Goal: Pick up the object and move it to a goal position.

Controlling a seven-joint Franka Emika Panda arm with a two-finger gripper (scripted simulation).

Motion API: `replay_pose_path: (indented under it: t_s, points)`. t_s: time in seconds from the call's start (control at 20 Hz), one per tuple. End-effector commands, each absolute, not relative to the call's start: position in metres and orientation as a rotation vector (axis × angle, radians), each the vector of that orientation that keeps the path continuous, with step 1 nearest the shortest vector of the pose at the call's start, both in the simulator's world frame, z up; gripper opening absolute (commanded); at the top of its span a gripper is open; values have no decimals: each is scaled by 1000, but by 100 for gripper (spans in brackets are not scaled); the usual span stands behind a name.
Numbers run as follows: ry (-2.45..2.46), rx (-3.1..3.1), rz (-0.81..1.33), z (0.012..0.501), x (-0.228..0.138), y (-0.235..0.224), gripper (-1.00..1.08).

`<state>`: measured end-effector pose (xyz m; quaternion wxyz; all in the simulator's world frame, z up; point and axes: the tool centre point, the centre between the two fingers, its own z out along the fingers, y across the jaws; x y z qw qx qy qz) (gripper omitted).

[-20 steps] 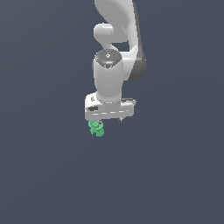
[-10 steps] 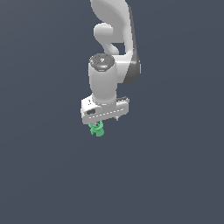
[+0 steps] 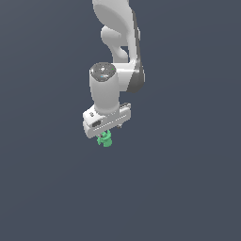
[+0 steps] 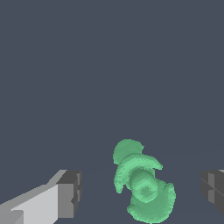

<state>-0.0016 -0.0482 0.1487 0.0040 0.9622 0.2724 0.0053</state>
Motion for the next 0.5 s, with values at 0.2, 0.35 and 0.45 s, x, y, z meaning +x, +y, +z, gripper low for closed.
replay_pose_path:
  t_s: [0.2, 0.35, 0.45]
  points:
    - [1085, 2941, 10, 138, -8, -61, 100]
    - [1189, 2901, 7, 133, -12, -67, 100]
    - [1258, 2873, 6, 130, -14, -71, 100]
